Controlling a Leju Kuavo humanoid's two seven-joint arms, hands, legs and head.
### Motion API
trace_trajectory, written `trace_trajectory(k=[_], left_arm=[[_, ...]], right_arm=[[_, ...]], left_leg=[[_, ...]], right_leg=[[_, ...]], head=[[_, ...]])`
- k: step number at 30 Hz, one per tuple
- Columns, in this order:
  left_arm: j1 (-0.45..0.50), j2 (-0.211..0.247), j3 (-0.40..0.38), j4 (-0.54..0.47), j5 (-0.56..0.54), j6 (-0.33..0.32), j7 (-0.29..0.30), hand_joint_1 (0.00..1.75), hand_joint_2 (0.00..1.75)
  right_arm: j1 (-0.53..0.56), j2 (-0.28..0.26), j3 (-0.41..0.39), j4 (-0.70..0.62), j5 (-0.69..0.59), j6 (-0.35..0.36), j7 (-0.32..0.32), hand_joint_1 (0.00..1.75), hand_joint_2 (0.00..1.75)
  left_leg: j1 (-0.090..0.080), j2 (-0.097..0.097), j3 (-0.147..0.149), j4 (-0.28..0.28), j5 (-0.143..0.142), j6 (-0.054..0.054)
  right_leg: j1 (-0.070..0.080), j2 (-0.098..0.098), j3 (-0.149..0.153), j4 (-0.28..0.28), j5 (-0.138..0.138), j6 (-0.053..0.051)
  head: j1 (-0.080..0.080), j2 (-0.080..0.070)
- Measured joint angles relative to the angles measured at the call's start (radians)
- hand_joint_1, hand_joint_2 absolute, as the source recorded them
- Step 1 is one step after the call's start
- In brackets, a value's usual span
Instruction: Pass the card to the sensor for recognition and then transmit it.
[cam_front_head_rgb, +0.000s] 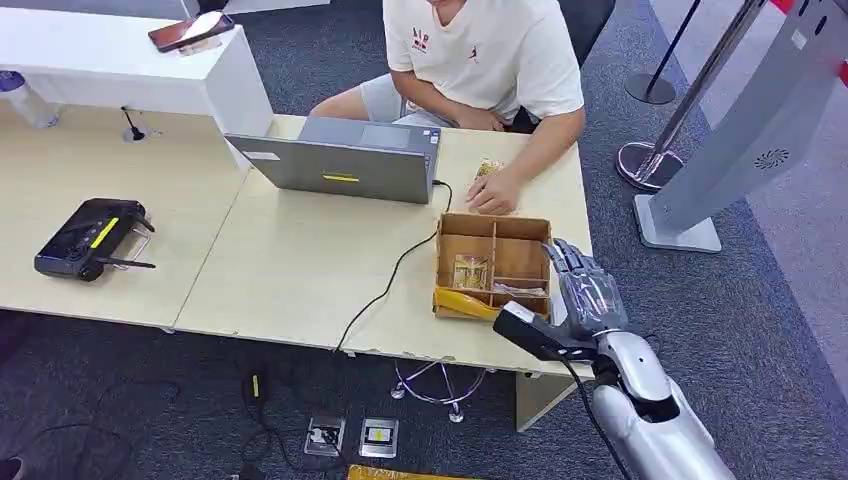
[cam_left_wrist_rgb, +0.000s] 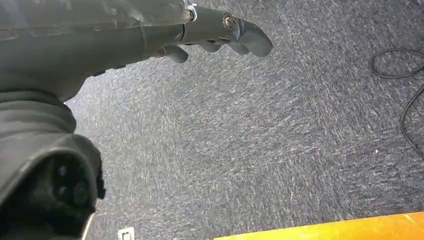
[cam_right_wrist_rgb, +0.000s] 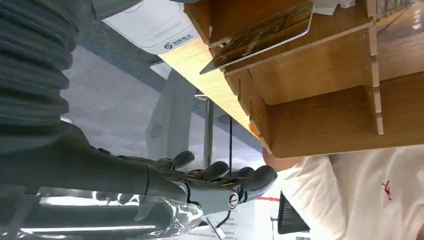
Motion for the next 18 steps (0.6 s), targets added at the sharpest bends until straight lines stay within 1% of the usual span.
trace_trajectory(k=[9,18], left_arm=[[0.000,0.000,0.000,0.000,-0.002,0.002,-0.005,0.00,0.00],[0.000,0.000,0.000,0.000,-0.003,0.000,-0.010,0.00,0.00]], right_arm=[[-0.038,0.032,0.000,0.112,-0.004,-0.059,-0.031,0.00,1.75],[-0.067,0.052,0.000,0.191,-0.010,-0.087,-0.045,0.00,1.75]], left_leg=[[0.000,0.000,0.000,0.000,0.000,0.000],[0.000,0.000,0.000,0.000,0.000,0.000]], right_leg=[[0.000,0.000,0.000,0.000,0.000,0.000],[0.000,0.000,0.000,0.000,0.000,0.000]], head=[[0.000,0.000],[0.000,0.000]])
